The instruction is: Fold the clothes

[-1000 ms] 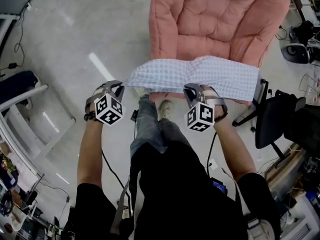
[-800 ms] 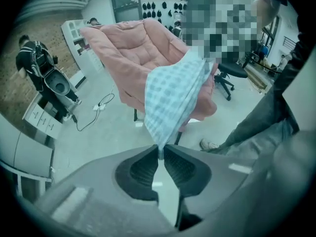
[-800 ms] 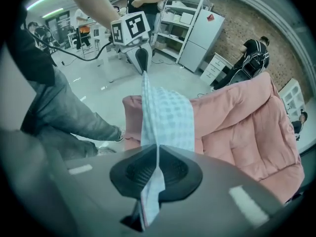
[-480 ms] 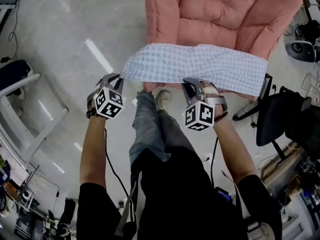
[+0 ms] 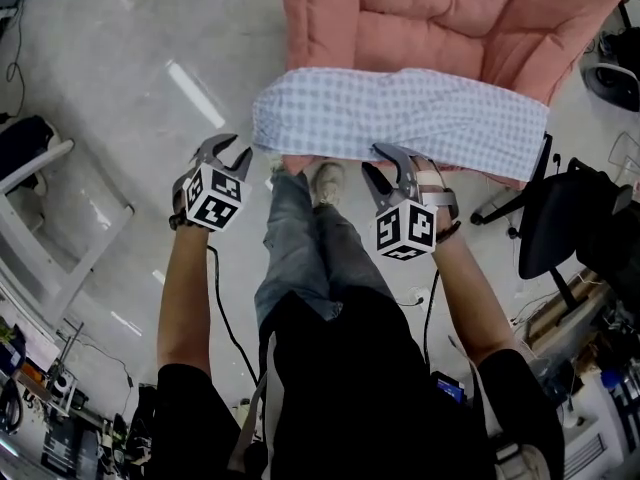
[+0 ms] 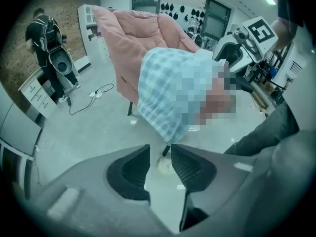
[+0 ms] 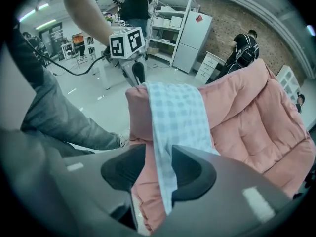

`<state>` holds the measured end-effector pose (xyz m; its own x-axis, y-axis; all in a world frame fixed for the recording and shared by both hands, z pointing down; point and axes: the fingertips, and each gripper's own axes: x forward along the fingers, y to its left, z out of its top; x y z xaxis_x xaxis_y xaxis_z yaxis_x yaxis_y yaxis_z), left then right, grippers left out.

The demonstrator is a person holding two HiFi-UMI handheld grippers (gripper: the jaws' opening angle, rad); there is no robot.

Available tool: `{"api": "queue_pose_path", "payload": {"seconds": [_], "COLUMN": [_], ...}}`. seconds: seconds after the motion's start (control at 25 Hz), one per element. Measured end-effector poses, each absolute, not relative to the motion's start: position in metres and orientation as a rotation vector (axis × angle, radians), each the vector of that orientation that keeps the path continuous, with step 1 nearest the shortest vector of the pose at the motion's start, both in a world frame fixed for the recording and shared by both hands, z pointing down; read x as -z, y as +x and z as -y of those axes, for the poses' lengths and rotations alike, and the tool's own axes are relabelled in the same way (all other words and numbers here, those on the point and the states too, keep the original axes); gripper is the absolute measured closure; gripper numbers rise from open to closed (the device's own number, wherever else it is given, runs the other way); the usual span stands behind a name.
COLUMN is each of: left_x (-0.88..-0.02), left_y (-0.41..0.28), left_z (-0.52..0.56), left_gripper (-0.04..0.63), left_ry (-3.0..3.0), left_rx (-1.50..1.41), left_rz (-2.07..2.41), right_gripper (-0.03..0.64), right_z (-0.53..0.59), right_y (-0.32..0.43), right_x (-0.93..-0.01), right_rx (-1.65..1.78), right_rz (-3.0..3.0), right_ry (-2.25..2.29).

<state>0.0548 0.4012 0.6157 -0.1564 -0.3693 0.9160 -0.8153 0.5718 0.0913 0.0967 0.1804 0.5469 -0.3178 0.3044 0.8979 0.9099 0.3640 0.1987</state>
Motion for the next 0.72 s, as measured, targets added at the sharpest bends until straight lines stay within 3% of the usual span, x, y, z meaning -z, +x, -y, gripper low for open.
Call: {"api": "queue_pose_path", "payload": {"seconds": [0.32, 0.72], "left_x": [-0.574, -0.455], "left_y": [0.013, -0.038], "left_z": [-0.401, -0.317], "left_gripper": [0.454, 0.459], "left_ry": [1.014, 1.268], "left_rx": [-0.524, -0.535], "left_rz": [1.847, 1.927], "right_gripper": [0.44, 0.445], "right_z": [-0.192, -0.165], "right_y": [0.112, 0.095], "right_x": [-0.545, -0.468], "right_rx": [0.796, 0.507], "right_rz": [1.858, 2.016], "right_ry": [-1.009, -0.749]}}
